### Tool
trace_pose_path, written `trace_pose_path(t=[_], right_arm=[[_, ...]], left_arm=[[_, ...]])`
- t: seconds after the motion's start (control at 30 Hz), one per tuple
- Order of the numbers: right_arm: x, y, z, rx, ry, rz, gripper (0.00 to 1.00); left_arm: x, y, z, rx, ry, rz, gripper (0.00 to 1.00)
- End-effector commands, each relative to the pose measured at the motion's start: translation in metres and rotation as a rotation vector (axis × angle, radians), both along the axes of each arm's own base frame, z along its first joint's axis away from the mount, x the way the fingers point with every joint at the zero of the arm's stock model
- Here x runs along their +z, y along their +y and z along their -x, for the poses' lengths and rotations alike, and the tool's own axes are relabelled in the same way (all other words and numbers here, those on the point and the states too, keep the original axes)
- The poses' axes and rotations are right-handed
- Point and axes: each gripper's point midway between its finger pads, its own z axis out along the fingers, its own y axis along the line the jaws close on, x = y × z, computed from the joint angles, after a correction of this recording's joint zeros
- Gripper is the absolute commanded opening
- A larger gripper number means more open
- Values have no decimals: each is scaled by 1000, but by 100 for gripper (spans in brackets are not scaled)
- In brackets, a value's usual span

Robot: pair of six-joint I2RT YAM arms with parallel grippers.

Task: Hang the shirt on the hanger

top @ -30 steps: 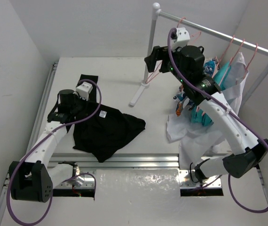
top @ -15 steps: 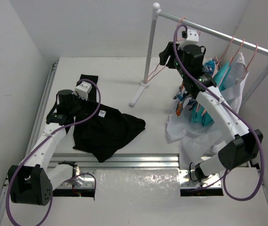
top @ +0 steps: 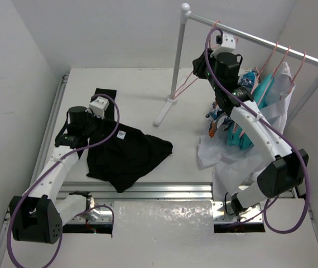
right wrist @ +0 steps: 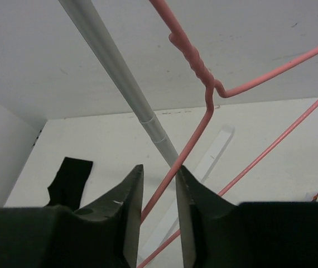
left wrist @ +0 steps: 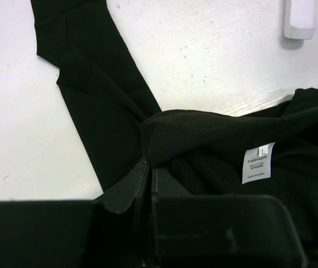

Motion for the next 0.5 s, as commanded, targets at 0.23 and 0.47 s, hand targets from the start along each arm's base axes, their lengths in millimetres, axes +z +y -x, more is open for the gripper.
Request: trace_pose_path(t=[0.23, 0.47], right_arm=[[24, 1, 14, 32, -98, -41, 3], [38, -1, 26, 53, -148, -37, 0]], left_arm=[[19, -3, -5, -5, -67, 19, 0], [19, -4, -5, -10, -68, 23, 0]])
